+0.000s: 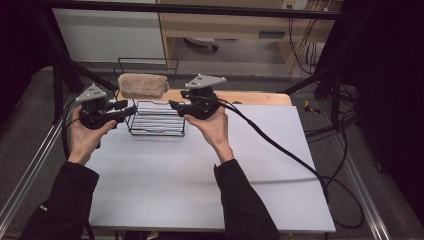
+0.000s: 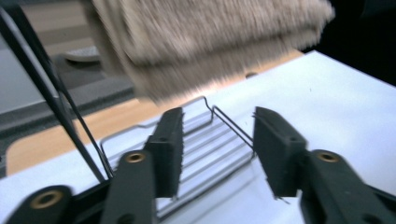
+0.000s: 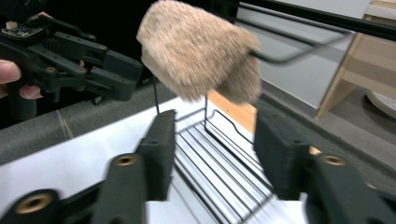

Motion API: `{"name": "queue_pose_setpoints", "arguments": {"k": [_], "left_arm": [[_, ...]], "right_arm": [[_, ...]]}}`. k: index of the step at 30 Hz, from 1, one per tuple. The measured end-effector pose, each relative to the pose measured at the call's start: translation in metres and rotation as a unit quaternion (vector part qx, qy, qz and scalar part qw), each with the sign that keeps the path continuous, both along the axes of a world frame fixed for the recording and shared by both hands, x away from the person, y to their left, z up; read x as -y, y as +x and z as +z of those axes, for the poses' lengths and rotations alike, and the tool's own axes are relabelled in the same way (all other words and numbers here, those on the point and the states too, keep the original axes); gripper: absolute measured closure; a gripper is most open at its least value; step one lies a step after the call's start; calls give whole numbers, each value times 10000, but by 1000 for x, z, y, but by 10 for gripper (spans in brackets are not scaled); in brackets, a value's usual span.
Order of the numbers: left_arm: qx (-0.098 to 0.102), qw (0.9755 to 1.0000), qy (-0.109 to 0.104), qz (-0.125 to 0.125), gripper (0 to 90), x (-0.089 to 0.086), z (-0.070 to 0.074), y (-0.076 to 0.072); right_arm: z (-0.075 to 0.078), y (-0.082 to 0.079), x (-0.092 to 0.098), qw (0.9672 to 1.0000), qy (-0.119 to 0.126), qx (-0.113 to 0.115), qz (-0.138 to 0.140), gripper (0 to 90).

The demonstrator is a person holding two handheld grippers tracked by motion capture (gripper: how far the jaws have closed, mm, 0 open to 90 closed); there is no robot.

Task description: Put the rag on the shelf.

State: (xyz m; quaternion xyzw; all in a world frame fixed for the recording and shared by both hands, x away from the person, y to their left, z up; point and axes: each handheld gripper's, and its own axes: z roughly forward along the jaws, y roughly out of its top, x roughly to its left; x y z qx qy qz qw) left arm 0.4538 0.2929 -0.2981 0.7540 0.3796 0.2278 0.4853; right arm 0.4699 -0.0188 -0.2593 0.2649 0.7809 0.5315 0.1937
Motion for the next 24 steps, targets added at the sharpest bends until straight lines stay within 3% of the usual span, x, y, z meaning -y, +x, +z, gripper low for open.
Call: {"name": "queue_pose_setpoints", "arguments": {"k": [7,13,24], "left_arm": [[-155,9997,137,-101,330,10,-29,-12],[-252,9995,167,-92,192,17,-55,-22],[-365,9987,233,-256,121,26,-90,-40]], "right_arm": [[-17,-12,41,9994,-22,-264,-223,243],[-40,-22,80,9978,17,-561,-340,112],[-87,-38,139,9917,110,-1080,-683,14]]}}
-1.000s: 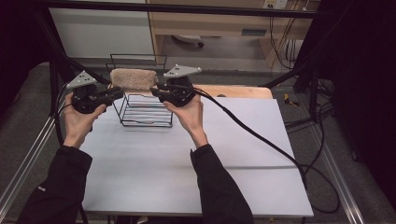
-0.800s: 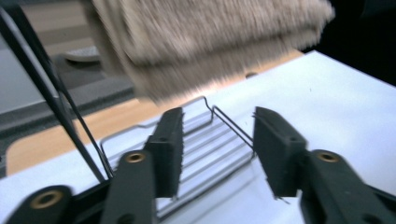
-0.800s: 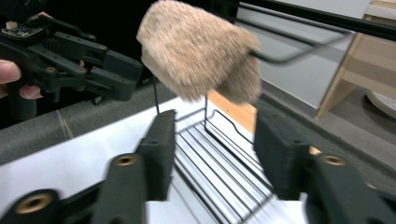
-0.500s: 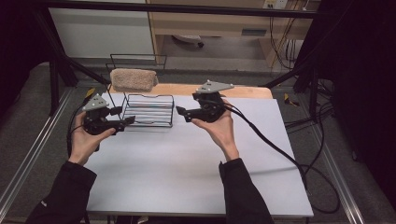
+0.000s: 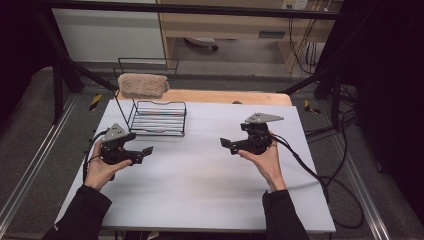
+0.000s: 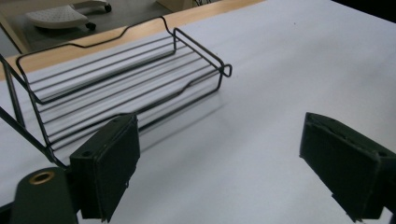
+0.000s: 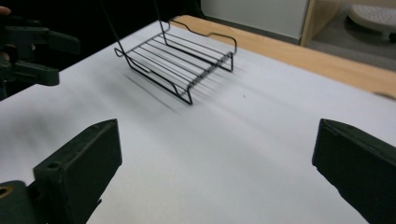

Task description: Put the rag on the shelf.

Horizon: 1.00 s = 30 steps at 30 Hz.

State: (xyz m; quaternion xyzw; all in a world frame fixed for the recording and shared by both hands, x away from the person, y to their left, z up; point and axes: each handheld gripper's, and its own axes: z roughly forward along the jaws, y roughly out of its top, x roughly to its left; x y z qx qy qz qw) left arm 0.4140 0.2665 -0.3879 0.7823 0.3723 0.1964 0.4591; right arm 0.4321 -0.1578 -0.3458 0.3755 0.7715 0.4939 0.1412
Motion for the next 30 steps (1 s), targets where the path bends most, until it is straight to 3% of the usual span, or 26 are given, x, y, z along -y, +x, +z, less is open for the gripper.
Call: {"name": "queue_pose_setpoints", "arguments": {"k": [3,14,19,24,30], "left_arm": [[-31,10000,13,-56,113,0,-8,-5],[-242,9995,109,-172,97,-10,-34,-22],[-316,9990,196,-252,98,-11,-40,-26],[-301,9986,318,-303,96,-13,-45,-28],[-364,9979,403,-358,96,-14,-51,-30]], "right_arm": [[-12,-6,14,9998,65,-146,-100,7],[-54,-32,64,9994,18,-322,-115,6],[-69,-41,84,9988,-5,-432,-240,6],[-83,-52,103,9984,7,-527,-193,6],[-95,-61,117,9977,10,-630,-266,6]]}}
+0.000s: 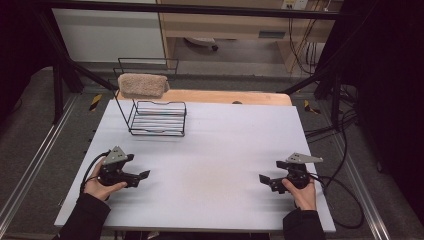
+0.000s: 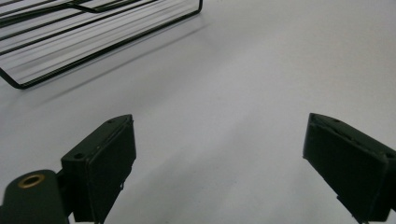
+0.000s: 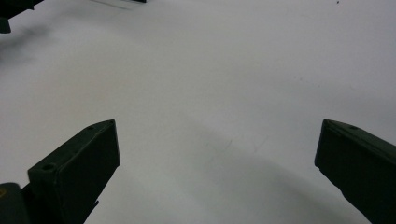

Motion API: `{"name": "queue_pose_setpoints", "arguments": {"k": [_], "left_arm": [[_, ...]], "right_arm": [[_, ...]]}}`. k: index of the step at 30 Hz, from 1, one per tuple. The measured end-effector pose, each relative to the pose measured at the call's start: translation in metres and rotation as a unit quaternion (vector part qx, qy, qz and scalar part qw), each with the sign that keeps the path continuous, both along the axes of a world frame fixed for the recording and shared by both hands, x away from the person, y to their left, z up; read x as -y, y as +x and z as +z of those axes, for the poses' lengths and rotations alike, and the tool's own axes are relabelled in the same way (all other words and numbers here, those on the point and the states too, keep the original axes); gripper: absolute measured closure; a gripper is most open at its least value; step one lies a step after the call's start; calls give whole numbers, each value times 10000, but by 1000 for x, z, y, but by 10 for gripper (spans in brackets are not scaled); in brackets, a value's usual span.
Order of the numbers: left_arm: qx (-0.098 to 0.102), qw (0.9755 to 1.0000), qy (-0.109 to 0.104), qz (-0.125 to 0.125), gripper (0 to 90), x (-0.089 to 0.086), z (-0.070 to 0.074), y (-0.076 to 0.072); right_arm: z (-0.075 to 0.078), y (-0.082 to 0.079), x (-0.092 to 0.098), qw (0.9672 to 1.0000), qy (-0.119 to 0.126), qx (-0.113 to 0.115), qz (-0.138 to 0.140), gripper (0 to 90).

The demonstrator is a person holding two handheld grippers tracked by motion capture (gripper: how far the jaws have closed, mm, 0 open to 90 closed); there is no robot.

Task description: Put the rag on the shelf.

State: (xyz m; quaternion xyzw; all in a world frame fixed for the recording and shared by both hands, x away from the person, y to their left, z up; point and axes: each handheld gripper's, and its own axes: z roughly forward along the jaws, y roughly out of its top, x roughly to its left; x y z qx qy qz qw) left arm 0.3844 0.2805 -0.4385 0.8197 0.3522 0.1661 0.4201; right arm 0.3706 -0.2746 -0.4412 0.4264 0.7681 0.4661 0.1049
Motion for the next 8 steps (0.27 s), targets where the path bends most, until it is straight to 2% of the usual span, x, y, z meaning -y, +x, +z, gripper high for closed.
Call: {"name": "queue_pose_setpoints", "arguments": {"k": [3,8], "left_arm": [[-5,10000,31,-35,96,1,-1,-1],[-11,10000,53,-34,96,1,-1,-2]], "right_arm": [[-4,-5,2,9999,-112,-54,-37,6],[-6,-8,3,9999,-109,-77,-38,6]]}}
